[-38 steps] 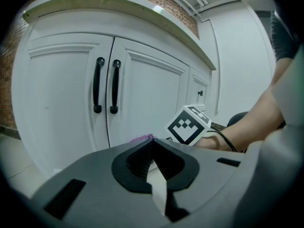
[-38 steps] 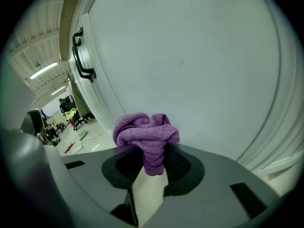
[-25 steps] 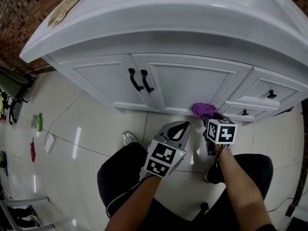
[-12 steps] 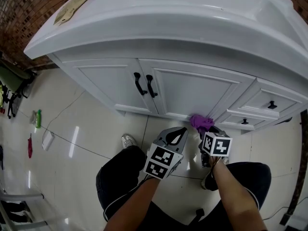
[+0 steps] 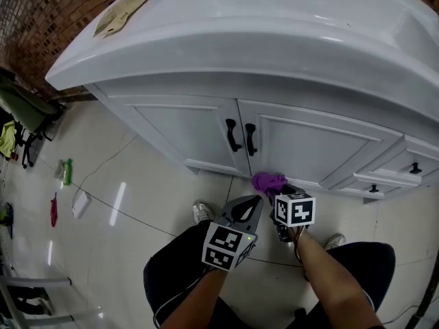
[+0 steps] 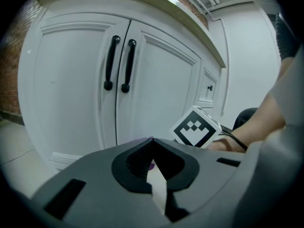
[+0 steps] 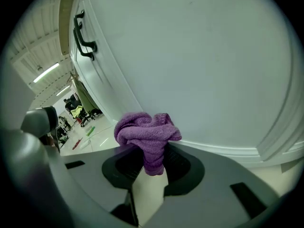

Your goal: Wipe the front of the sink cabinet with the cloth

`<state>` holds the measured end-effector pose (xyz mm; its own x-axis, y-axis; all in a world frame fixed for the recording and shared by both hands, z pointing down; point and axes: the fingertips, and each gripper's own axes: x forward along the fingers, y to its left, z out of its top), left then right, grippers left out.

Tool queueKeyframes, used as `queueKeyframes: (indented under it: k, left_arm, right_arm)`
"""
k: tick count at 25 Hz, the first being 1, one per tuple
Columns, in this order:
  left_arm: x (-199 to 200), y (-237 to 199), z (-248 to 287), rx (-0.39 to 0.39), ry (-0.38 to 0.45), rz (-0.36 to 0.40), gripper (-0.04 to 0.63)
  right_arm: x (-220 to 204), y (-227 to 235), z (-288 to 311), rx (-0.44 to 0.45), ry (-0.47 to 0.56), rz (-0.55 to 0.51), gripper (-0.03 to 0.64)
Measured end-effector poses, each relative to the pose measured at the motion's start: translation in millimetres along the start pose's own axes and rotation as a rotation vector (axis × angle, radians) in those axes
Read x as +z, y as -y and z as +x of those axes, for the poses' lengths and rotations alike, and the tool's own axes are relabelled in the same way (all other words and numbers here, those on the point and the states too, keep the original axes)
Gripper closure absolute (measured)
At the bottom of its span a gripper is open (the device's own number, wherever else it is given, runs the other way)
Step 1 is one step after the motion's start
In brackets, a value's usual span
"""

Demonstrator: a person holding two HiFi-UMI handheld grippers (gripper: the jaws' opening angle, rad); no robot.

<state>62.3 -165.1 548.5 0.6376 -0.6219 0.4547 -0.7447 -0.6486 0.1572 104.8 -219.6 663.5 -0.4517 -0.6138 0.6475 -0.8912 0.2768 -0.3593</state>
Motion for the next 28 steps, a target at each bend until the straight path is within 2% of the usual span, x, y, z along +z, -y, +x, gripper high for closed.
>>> queueKeyframes:
  k: [5,11,16,28]
  left_arm:
    - [-5.6,-25.6,-9.7,0.032,-0.003,-0.014,0.592]
    - [-8.9,-30.1,-9.5,0.033,-0.005,-0.015,0.592]
    - [-10.8,-8.8,-1.9,-0.001,-0.018,-0.009,0.592]
    - [1.9,41.6,23.4,-0.076,-0.009,0.026,0.592]
  right_arm:
    - [8.8,-23.5,32.3,0.047,-0.019,-0.041,0.502]
    - [10.2,-13.8,37.2,0.01,-0.005,-0.036,0.502]
    - [8.2,16.1,14.1,-0.065,0.029,-0.056,0.502]
    - [-9.3,101.3,-50.7,-0.228,0.052,0.036,0.502]
